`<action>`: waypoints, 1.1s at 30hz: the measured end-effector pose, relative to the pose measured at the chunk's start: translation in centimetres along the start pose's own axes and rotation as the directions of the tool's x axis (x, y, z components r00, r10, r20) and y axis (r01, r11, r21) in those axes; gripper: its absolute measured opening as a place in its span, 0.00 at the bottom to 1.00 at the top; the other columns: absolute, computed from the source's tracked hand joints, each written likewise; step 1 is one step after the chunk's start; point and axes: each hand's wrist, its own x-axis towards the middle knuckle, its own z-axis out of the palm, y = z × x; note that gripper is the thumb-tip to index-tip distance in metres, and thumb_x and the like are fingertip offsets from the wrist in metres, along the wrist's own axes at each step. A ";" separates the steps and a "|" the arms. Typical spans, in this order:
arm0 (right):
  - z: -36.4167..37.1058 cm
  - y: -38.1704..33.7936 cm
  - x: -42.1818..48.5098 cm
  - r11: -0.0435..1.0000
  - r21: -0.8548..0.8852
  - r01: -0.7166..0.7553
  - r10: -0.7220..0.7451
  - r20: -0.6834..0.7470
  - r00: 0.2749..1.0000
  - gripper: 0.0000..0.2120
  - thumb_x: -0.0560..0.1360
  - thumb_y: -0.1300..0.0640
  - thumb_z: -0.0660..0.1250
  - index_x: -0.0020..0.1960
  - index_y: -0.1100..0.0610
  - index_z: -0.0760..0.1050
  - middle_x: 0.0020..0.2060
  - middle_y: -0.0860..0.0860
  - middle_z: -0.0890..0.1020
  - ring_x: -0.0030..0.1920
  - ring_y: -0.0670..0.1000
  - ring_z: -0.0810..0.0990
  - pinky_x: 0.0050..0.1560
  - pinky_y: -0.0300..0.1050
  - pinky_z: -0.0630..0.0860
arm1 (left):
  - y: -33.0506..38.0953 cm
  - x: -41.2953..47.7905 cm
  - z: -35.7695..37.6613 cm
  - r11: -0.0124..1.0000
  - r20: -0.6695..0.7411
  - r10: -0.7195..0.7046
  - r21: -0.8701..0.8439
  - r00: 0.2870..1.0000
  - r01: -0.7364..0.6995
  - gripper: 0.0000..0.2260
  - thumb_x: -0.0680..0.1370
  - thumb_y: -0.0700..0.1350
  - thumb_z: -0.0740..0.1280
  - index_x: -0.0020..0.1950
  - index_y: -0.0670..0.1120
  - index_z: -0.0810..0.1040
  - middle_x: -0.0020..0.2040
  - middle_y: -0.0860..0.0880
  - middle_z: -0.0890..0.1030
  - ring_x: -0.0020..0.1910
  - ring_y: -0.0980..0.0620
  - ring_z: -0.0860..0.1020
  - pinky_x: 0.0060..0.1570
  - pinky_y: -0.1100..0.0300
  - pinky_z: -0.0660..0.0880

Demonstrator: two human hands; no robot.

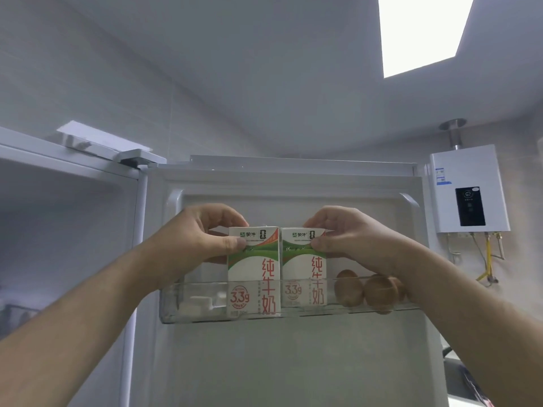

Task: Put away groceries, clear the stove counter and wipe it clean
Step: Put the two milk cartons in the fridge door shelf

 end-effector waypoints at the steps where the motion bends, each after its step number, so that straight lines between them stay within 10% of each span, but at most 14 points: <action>1: 0.0 0.0 -0.1 1.000 -0.005 0.004 -0.004 0.002 1.000 0.08 0.74 0.68 0.69 0.52 0.62 0.77 0.51 0.60 0.83 0.49 0.55 0.84 0.51 0.50 0.80 | 0.1 0.0 0.0 1.000 0.005 -0.005 -0.007 1.000 0.005 0.13 0.66 0.42 0.70 0.48 0.38 0.77 0.46 0.43 0.84 0.46 0.45 0.84 0.41 0.55 0.81; 14: 0.1 -0.3 -0.6 0.999 -0.045 0.014 -0.013 0.011 1.000 0.11 0.74 0.67 0.69 0.53 0.55 0.77 0.56 0.55 0.81 0.51 0.52 0.84 0.48 0.45 0.81 | 0.0 -0.1 -0.2 1.000 0.011 -0.001 0.019 1.000 0.000 0.34 0.50 0.61 0.81 0.48 0.42 0.80 0.48 0.43 0.84 0.47 0.44 0.83 0.41 0.56 0.81; 25: -2.9 0.6 -6.6 0.880 -0.424 0.214 -0.323 -0.206 0.924 0.11 0.75 0.63 0.68 0.49 0.47 0.80 0.45 0.40 0.83 0.49 0.38 0.81 0.48 0.29 0.75 | 1.0 -2.6 1.5 0.726 -0.175 0.366 0.668 0.914 -0.163 0.18 0.64 0.66 0.64 0.53 0.77 0.69 0.55 0.80 0.69 0.56 0.75 0.68 0.51 0.67 0.68; 33: -6.5 5.2 -10.2 0.862 -0.406 0.303 -0.445 -0.322 0.836 0.06 0.70 0.51 0.66 0.45 0.43 0.79 0.45 0.40 0.83 0.48 0.44 0.82 0.48 0.32 0.76 | 1.0 -5.8 8.3 0.481 -0.126 0.718 0.800 0.685 -0.358 0.10 0.70 0.51 0.66 0.51 0.58 0.76 0.57 0.57 0.77 0.56 0.53 0.76 0.56 0.58 0.73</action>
